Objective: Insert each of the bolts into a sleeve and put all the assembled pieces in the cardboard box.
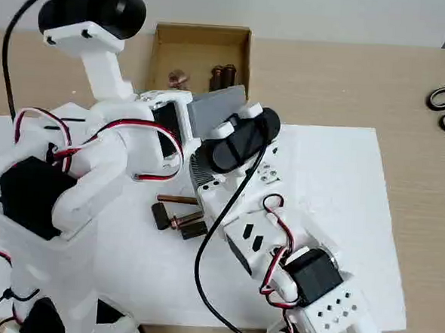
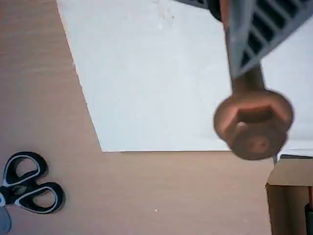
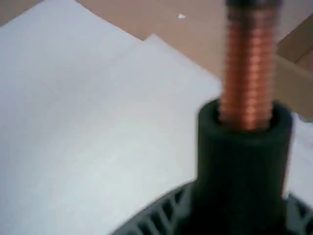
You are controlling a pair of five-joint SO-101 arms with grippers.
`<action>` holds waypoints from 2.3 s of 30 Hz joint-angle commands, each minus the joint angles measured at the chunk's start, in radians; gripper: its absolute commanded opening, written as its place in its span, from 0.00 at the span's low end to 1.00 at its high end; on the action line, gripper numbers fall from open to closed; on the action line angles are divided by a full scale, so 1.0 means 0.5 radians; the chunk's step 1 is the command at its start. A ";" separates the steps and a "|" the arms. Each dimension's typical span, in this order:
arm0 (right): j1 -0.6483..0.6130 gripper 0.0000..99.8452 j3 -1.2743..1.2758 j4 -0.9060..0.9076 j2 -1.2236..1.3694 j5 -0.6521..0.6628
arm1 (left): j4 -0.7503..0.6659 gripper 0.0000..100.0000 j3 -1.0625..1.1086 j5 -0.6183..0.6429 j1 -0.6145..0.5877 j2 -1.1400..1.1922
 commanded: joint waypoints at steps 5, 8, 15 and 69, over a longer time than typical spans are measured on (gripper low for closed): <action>0.008 0.00 -0.089 -0.063 0.029 0.000 | -0.095 0.33 -0.278 -0.021 -0.055 -0.114; 0.008 0.00 -0.095 -0.078 0.026 0.000 | -0.169 0.33 -0.474 -0.021 -0.129 -0.120; 0.054 0.00 -0.095 -0.262 0.023 0.123 | -0.301 0.33 -0.704 -0.018 -0.381 -0.129; 0.422 0.00 -3.425 -0.499 3.715 0.172 | 0.071 0.01 0.628 -0.021 -1.752 -0.135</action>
